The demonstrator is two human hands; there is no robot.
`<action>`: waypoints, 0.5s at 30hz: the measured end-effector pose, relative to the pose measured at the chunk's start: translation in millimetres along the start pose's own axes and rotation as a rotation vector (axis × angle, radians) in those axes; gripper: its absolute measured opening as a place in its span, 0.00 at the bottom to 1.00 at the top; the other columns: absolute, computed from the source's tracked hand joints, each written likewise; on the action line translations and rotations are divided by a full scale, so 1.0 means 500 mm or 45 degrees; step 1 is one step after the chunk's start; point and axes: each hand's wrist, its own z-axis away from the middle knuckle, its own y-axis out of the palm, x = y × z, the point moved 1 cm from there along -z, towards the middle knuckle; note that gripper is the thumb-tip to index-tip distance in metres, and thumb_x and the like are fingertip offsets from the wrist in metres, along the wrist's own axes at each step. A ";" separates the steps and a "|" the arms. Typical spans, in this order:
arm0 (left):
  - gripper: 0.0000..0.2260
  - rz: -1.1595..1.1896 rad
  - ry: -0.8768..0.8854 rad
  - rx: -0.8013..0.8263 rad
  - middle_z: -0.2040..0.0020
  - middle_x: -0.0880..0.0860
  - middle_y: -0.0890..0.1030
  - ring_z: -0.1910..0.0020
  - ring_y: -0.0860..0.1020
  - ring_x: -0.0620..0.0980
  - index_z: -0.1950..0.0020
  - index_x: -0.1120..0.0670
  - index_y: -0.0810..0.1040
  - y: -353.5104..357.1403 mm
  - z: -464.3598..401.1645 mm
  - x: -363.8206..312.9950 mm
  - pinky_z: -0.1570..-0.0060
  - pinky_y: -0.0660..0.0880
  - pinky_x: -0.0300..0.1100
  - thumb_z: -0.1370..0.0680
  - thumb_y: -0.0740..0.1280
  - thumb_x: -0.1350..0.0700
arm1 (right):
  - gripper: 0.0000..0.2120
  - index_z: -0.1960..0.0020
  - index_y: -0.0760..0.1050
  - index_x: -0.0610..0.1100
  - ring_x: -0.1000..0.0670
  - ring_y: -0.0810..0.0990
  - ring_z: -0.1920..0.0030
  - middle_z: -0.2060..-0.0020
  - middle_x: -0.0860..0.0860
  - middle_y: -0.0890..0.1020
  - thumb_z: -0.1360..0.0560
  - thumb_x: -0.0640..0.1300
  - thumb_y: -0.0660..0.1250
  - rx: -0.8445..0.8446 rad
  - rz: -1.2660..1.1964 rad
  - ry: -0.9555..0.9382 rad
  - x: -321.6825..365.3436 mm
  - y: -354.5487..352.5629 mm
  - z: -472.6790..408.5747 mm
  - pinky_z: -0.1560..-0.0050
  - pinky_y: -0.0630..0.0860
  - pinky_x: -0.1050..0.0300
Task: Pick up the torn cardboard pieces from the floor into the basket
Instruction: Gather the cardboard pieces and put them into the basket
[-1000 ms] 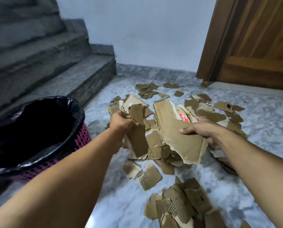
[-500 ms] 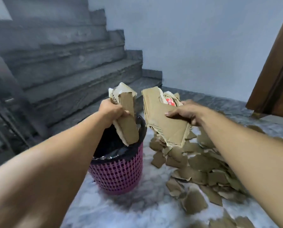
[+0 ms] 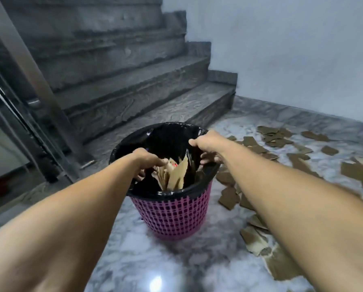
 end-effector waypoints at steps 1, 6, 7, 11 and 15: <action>0.28 -0.044 -0.001 0.011 0.43 0.60 0.78 0.53 0.78 0.59 0.40 0.62 0.74 0.005 -0.001 0.003 0.60 0.75 0.49 0.31 0.76 0.46 | 0.13 0.46 0.72 0.37 0.45 0.76 0.58 0.54 0.43 0.76 0.24 0.43 0.70 -0.015 -0.009 0.004 -0.008 -0.006 -0.006 0.54 0.83 0.45; 0.14 -0.118 0.036 0.044 0.58 0.58 0.79 0.64 0.76 0.54 0.55 0.61 0.77 0.042 0.006 -0.020 0.62 0.75 0.46 0.28 0.75 0.51 | 0.06 0.57 0.73 0.38 0.45 0.81 0.56 0.54 0.42 0.78 0.22 0.37 0.66 -0.003 -0.206 0.033 -0.036 -0.079 0.007 0.56 0.83 0.50; 0.14 -0.118 0.066 0.033 0.60 0.57 0.79 0.66 0.75 0.54 0.56 0.61 0.78 0.052 0.011 -0.033 0.63 0.74 0.44 0.28 0.74 0.51 | 0.06 0.57 0.73 0.39 0.46 0.81 0.57 0.56 0.42 0.78 0.21 0.37 0.65 0.001 -0.235 0.034 -0.043 -0.100 0.016 0.57 0.83 0.50; 0.12 -0.144 0.303 -0.071 0.65 0.58 0.80 0.67 0.78 0.56 0.57 0.62 0.82 0.117 0.055 -0.116 0.63 0.78 0.45 0.29 0.75 0.52 | 0.04 0.52 0.73 0.40 0.51 0.73 0.67 0.65 0.47 0.71 0.19 0.38 0.61 0.016 -0.267 0.107 -0.105 -0.211 0.071 0.72 0.77 0.59; 0.05 -0.288 0.774 -0.335 0.59 0.54 0.81 0.55 0.79 0.53 0.59 0.56 0.80 0.210 0.133 -0.204 0.58 0.73 0.41 0.27 0.72 0.55 | 0.05 0.55 0.75 0.40 0.50 0.78 0.66 0.62 0.46 0.75 0.21 0.40 0.66 -0.075 -0.103 0.249 -0.210 -0.327 0.139 0.70 0.80 0.59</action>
